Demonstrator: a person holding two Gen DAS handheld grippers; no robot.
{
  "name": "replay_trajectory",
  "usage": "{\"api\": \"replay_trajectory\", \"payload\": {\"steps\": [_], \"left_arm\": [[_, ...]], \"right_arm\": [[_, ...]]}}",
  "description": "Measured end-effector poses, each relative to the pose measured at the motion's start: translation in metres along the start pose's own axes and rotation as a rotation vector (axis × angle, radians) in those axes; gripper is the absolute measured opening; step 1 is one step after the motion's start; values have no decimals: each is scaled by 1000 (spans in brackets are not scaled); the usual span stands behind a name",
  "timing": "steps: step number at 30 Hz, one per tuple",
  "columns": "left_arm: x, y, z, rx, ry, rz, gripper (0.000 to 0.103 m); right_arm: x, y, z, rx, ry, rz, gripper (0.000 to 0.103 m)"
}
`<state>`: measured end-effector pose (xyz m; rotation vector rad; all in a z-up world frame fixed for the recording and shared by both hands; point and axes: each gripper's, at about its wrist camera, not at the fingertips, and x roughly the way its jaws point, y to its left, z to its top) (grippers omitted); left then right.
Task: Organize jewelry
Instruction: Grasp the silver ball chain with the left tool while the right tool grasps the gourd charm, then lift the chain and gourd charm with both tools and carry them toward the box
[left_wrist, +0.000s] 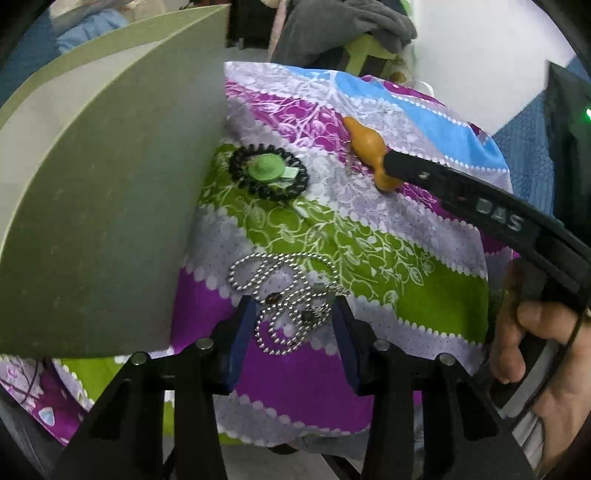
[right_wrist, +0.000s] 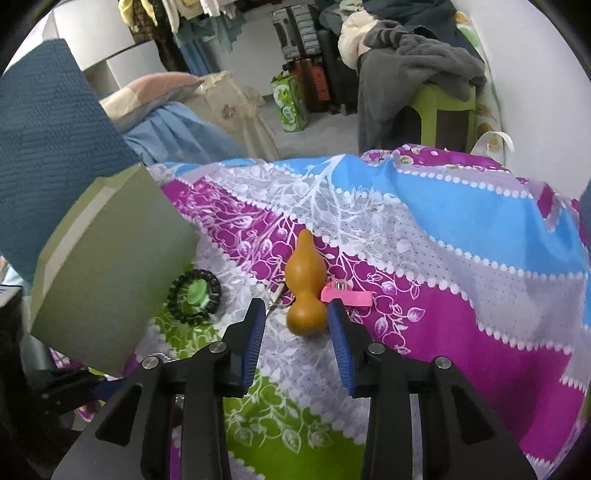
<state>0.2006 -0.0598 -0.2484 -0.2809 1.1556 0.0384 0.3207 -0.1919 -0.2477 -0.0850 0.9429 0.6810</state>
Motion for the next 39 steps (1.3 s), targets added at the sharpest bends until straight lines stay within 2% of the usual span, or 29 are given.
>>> {"api": "replay_trajectory", "payload": {"steps": [1, 3, 5, 7, 8, 11, 18, 24, 31, 39], "left_arm": [[0, -2, 1, 18, -4, 6, 43], [2, -4, 2, 31, -11, 8, 30], [5, -7, 5, 51, -16, 17, 27], [6, -9, 6, 58, -19, 17, 19], [7, -11, 6, 69, -21, 20, 10], [7, -11, 7, 75, -21, 21, 6], [1, 0, 6, 18, -12, -31, 3], [-7, 8, -2, -7, -7, -68, 3], [-21, 12, -14, -8, -2, -121, 3], [-36, 19, -29, 13, 15, -146, 3]], "right_arm": [[2, -1, 0, -3, 6, 3, 33], [7, 1, 0, -16, 17, 1, 33], [11, 4, -2, -45, 32, -20, 33], [12, 10, -2, -79, 27, -45, 33], [13, 11, -2, -92, 26, -54, 33], [14, 18, -4, -140, 23, -95, 26], [12, 21, -8, -140, 43, -111, 26], [-6, 18, -21, -72, 73, -93, 26], [-37, 27, -50, 3, 84, -78, 26], [-52, 46, -86, 80, 158, -93, 26]]}}
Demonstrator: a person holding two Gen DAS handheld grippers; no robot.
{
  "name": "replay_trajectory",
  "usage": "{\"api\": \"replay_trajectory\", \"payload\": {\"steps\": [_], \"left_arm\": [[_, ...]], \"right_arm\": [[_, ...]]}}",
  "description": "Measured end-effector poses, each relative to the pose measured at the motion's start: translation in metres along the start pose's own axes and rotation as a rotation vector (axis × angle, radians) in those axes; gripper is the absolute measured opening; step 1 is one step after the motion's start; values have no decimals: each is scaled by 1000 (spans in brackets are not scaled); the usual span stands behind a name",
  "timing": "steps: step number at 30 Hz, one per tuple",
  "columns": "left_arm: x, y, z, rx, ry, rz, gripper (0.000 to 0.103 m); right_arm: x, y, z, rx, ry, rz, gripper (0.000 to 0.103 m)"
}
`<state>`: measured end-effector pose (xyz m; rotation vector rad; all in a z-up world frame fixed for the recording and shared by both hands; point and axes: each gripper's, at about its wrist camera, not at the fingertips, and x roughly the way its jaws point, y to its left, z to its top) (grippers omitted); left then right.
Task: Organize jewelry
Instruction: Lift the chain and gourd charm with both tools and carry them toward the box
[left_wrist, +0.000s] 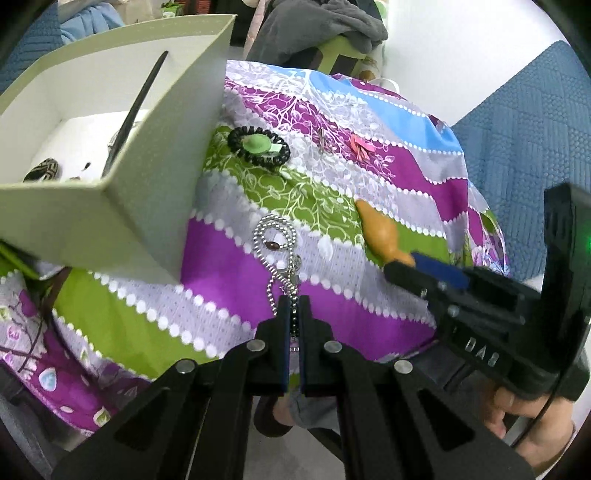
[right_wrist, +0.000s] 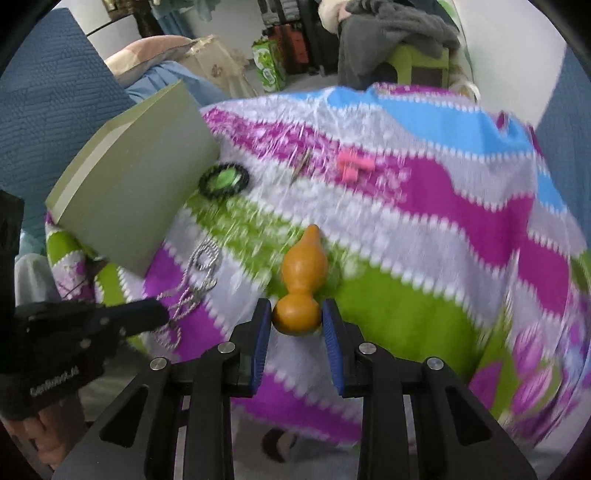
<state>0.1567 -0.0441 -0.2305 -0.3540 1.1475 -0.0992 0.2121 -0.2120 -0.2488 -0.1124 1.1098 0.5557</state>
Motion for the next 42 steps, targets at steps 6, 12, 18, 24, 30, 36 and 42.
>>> {"api": "replay_trajectory", "payload": {"steps": [6, 12, 18, 24, 30, 36, 42], "left_arm": [[1, 12, -1, -29, 11, -9, 3], [5, 23, 0, -55, 35, -20, 6], [11, 18, -1, -38, 56, 0, 46], [15, 9, 0, 40, 43, 37, 45], [21, -7, 8, 129, 15, 70, 40], [33, -20, 12, 200, -6, 128, 19], [35, -30, 14, 256, -19, 189, 5]], "right_arm": [[6, 0, -4, 39, 14, 9, 33], [14, 0, 8, 20, -30, -26, 33], [24, 7, 13, -52, -23, -67, 27], [11, -1, 11, -17, -49, -61, 27], [3, -14, 11, 68, -46, -63, 27], [7, -19, 10, 105, -11, -106, 27], [5, -22, 12, 137, -10, -116, 27]]}}
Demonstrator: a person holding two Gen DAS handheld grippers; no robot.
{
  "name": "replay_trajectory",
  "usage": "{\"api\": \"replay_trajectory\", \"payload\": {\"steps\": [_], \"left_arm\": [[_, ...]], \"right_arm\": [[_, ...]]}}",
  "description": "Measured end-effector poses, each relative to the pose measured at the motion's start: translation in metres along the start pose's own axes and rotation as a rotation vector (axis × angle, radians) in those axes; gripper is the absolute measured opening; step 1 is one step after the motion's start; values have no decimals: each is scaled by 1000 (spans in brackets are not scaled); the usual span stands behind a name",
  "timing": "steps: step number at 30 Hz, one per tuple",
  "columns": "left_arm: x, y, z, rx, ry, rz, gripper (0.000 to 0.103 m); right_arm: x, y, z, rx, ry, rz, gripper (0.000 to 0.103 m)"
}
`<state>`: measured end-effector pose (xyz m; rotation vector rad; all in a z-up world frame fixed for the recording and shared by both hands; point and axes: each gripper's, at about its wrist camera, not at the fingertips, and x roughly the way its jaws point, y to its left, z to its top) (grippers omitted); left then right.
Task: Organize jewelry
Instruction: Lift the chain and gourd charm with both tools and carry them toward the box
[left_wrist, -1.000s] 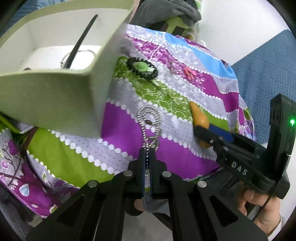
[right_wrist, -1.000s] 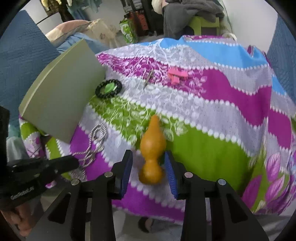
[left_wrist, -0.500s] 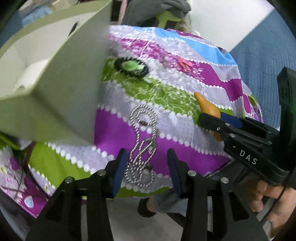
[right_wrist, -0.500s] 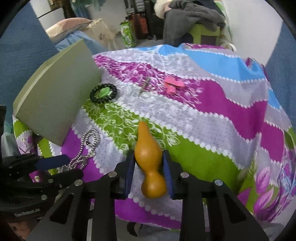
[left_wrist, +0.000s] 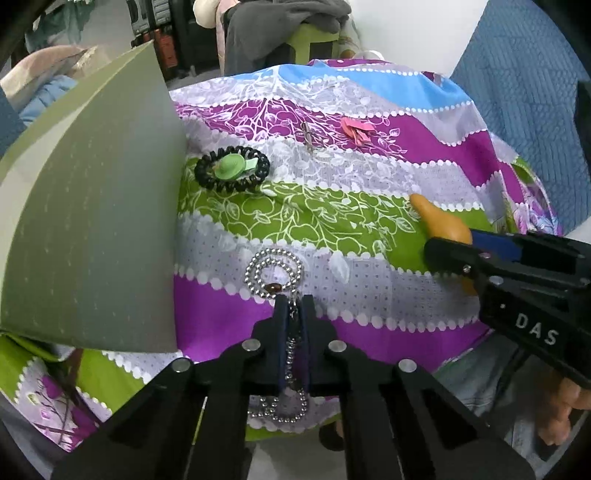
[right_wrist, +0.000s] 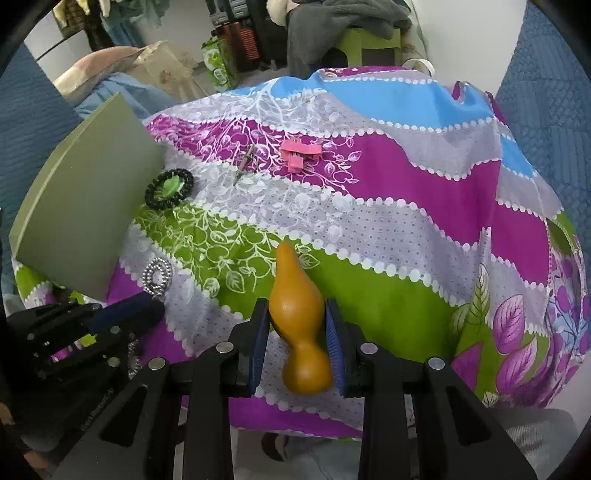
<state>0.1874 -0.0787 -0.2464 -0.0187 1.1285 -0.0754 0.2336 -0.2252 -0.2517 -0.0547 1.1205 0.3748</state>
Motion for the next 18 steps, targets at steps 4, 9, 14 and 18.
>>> {"api": "replay_trajectory", "payload": {"steps": [4, 9, 14, 18], "left_arm": [[-17, 8, 10, -50, -24, -75, 5], [-53, 15, 26, -57, -82, -141, 5], [-91, 24, 45, -61, -138, -198, 5], [-122, 33, 59, -59, -180, -216, 5]], "right_arm": [[-15, 1, 3, 14, -28, -1, 27], [-41, 7, 14, 25, -86, -14, 27], [-74, 17, 32, 40, -149, -5, 27], [-104, 29, 50, 31, -199, -7, 27]]}}
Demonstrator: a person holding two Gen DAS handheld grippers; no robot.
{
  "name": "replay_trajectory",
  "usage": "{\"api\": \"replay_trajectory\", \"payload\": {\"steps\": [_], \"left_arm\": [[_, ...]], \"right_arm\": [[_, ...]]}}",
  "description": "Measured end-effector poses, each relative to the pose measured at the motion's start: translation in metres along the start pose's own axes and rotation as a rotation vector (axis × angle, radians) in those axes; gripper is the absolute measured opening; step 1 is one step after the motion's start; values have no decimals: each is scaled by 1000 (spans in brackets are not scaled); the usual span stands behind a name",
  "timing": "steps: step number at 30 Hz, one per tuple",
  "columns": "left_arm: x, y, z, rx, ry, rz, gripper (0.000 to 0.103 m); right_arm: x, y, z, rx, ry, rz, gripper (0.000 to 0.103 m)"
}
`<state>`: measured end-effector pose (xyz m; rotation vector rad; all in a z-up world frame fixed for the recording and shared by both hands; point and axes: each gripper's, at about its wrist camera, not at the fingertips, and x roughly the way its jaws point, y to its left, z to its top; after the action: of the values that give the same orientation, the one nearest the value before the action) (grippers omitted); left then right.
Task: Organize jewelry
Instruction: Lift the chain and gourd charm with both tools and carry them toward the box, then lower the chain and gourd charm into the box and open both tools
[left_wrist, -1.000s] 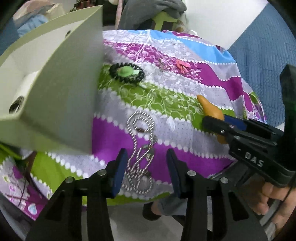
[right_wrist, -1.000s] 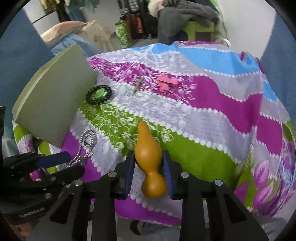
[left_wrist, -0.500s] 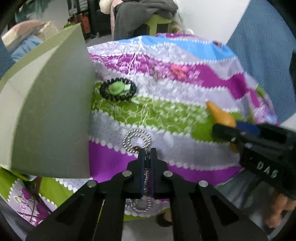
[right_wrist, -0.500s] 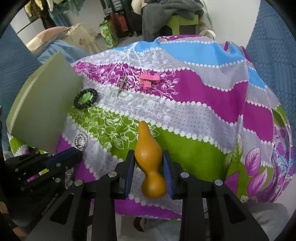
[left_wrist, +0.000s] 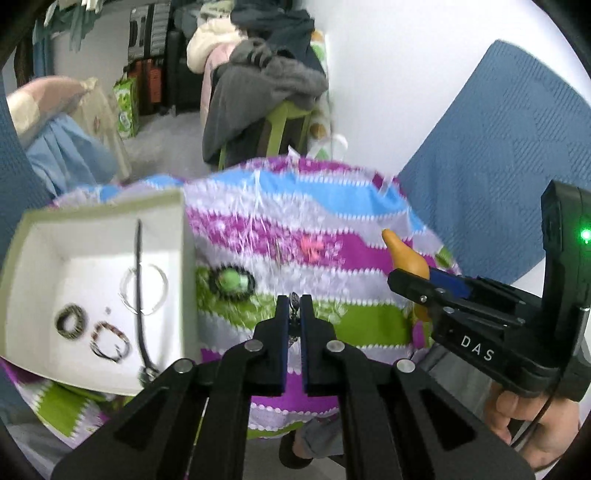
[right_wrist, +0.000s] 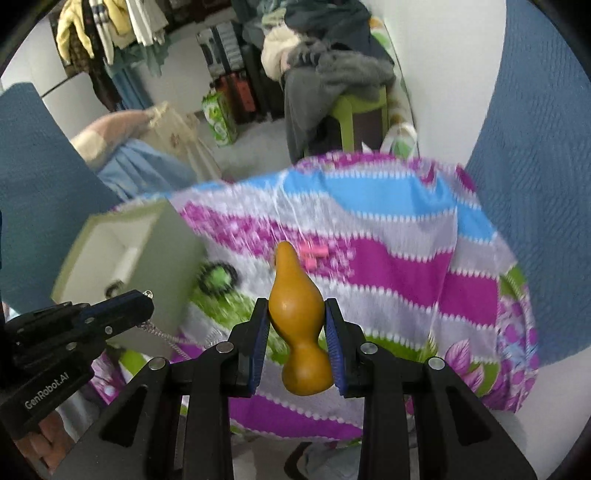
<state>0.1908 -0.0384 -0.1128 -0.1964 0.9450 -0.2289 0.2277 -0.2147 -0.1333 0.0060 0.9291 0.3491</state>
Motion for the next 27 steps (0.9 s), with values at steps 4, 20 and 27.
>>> {"api": "replay_trajectory", "payload": {"steps": [4, 20, 27], "left_arm": [[-31, 5, 21, 5, -54, -14, 5], [-129, 49, 85, 10, -192, 37, 5], [-156, 82, 93, -23, -210, 44, 5]], "right_arm": [[-19, 15, 21, -17, -45, 9, 27], [-80, 108, 92, -92, -167, 89, 27], [-75, 146, 101, -117, -153, 113, 27]]}}
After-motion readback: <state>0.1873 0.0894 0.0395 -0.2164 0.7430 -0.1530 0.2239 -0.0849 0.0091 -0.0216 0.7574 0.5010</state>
